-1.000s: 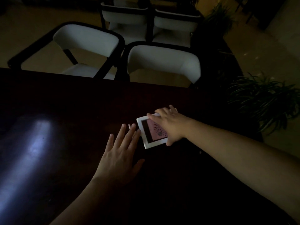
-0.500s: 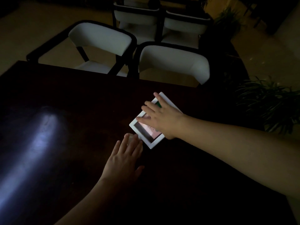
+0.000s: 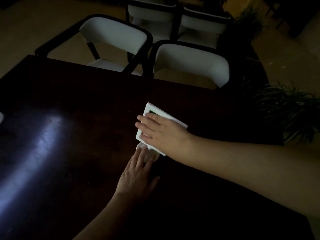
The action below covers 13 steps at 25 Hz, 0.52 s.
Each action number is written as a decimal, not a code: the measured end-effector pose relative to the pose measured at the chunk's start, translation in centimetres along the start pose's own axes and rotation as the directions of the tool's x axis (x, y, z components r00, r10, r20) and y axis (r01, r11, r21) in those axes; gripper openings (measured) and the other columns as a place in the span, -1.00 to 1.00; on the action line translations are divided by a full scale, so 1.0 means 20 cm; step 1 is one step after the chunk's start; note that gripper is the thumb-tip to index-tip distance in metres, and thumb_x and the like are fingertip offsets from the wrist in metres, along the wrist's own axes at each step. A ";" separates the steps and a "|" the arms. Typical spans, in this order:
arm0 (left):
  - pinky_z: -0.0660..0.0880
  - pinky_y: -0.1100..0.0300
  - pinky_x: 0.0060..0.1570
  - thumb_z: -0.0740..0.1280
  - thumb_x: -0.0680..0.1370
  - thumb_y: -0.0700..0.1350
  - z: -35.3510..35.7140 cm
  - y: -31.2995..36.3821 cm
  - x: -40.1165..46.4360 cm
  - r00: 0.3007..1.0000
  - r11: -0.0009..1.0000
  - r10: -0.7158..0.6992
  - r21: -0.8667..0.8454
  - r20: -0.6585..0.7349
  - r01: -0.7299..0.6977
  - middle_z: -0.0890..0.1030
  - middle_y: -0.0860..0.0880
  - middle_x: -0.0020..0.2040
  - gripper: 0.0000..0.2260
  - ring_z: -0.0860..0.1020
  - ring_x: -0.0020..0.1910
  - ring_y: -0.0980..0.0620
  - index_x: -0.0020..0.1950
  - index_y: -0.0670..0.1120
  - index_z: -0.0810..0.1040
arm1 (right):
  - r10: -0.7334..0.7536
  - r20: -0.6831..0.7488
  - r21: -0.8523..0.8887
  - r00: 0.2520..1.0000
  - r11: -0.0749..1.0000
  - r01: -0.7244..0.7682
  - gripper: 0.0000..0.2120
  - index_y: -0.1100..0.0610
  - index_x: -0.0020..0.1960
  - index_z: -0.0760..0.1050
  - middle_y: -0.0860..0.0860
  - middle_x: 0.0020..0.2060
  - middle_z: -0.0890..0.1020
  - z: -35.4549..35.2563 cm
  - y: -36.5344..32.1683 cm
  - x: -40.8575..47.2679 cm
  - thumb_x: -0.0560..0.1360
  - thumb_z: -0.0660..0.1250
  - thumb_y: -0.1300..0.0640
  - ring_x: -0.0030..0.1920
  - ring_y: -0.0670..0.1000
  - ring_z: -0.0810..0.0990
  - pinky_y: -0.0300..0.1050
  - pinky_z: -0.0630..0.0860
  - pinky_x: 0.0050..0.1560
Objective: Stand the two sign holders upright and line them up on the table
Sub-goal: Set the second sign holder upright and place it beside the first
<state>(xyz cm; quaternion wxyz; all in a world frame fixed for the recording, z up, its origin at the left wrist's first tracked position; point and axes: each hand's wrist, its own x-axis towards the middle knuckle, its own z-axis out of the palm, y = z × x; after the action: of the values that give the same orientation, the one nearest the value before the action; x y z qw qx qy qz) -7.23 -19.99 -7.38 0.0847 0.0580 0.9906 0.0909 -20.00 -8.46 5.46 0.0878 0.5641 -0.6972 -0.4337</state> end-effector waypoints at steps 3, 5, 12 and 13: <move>-0.27 -0.04 0.51 -0.08 0.56 0.39 0.02 0.01 0.00 1.000 1.000 -0.008 -0.024 0.020 0.009 -0.23 -0.14 0.61 -0.28 -0.32 0.55 -0.12 0.60 0.09 -0.22 | 0.009 -0.020 0.049 1.000 0.999 -0.008 -0.14 0.17 0.60 -0.15 0.29 0.57 -0.20 -0.03 -0.13 -0.04 0.55 0.30 -0.06 0.54 0.36 -0.28 0.32 -0.34 0.45; -0.25 -0.07 0.53 -0.11 0.55 0.41 0.03 0.01 0.00 0.999 0.999 -0.021 -0.045 0.035 0.023 -0.16 -0.13 0.63 -0.27 -0.26 0.57 -0.11 0.62 0.08 -0.17 | 0.031 -0.047 0.127 0.998 0.992 -0.025 -0.11 0.18 0.60 -0.18 0.29 0.58 -0.20 -0.03 -0.21 -0.07 0.53 0.30 -0.10 0.54 0.34 -0.30 0.33 -0.36 0.45; -0.23 -0.12 0.53 -0.19 0.51 0.41 0.07 -0.04 -0.05 0.999 0.999 -0.045 -0.021 0.024 0.045 -0.30 -0.10 0.60 -0.25 -0.33 0.55 -0.13 0.55 0.07 -0.38 | 0.256 0.060 0.891 0.965 0.422 -0.167 -0.21 0.08 0.60 -0.04 0.09 0.59 0.10 0.00 -0.48 -0.26 0.51 0.32 0.15 0.58 0.10 -0.03 -0.05 -0.08 0.50; -0.21 -0.14 0.53 -0.18 0.52 0.41 0.07 -0.07 -0.06 0.998 0.998 -0.058 -0.016 0.014 0.058 -0.27 -0.09 0.61 -0.27 -0.32 0.55 -0.15 0.54 0.09 -0.36 | 0.265 0.130 0.921 0.955 0.325 -0.215 -0.24 0.07 0.60 -0.04 0.07 0.59 0.08 0.02 -0.52 -0.28 0.53 0.29 0.17 0.58 0.07 -0.05 -0.07 -0.04 0.49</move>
<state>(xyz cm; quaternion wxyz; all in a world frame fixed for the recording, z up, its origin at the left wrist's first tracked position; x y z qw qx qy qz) -5.95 -21.19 -8.76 0.0947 0.0291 0.9904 0.0962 -10.91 -3.26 -0.17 -0.1661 0.4151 -0.8922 0.0644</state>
